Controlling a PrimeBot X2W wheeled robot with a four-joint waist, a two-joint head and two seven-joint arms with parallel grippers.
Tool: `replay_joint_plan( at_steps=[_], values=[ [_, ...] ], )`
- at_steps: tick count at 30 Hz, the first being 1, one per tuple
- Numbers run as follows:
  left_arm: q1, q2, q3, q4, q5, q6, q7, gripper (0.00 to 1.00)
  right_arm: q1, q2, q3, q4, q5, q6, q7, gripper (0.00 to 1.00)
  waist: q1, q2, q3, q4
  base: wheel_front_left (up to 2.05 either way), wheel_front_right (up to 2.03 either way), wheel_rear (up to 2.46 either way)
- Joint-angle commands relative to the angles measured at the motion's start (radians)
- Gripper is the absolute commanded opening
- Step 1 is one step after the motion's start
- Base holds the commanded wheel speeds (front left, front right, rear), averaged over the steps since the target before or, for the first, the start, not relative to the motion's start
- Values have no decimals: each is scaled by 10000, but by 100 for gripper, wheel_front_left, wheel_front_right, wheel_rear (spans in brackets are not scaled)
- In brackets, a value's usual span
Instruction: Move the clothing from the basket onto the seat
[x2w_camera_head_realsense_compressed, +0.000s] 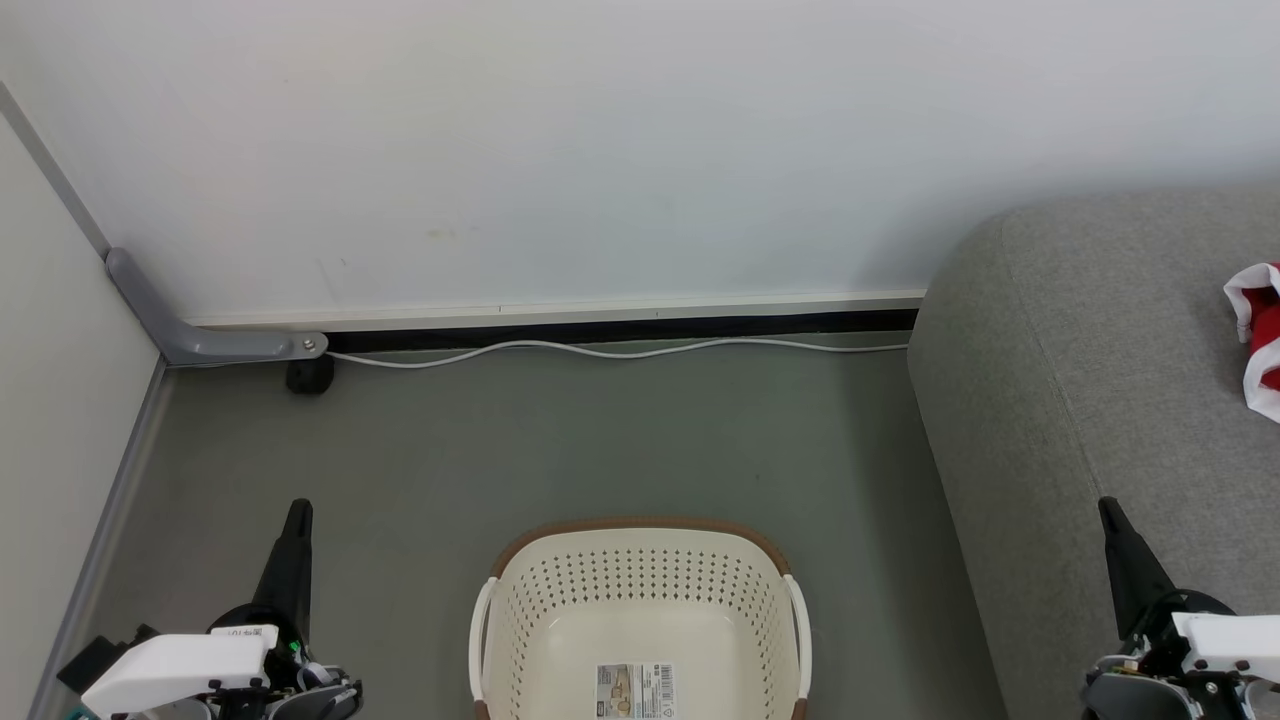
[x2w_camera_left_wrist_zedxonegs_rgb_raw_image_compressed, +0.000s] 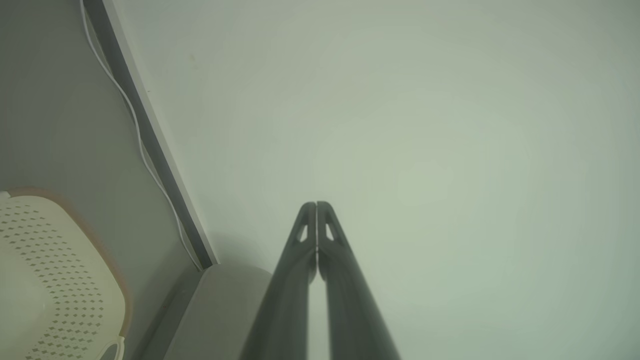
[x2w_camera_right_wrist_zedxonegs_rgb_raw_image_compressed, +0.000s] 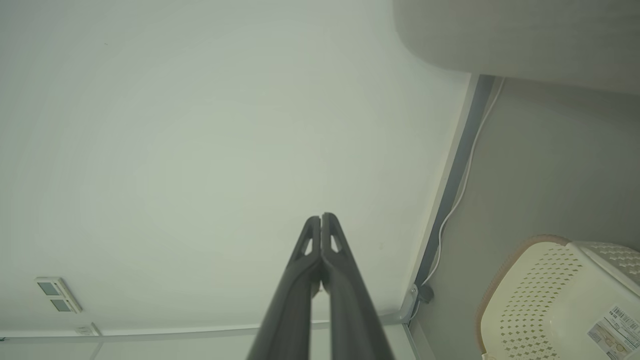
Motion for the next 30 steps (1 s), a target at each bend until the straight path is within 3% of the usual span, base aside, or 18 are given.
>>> replay_joint_plan(
  at_steps=[1, 30],
  values=[
    [-549, 118, 337, -225, -39, -77, 78, 0, -423, -99, 157, -309, 132, 16, 82, 0, 1, -1, 0, 0, 0, 0, 0],
    [-548, 118, 336, -226, -39, -77, 77, 0, -425, -88, 140, -308, 119, 16, 95, 0, 1, -1, 0, 0, 0, 0, 0]
  ],
)
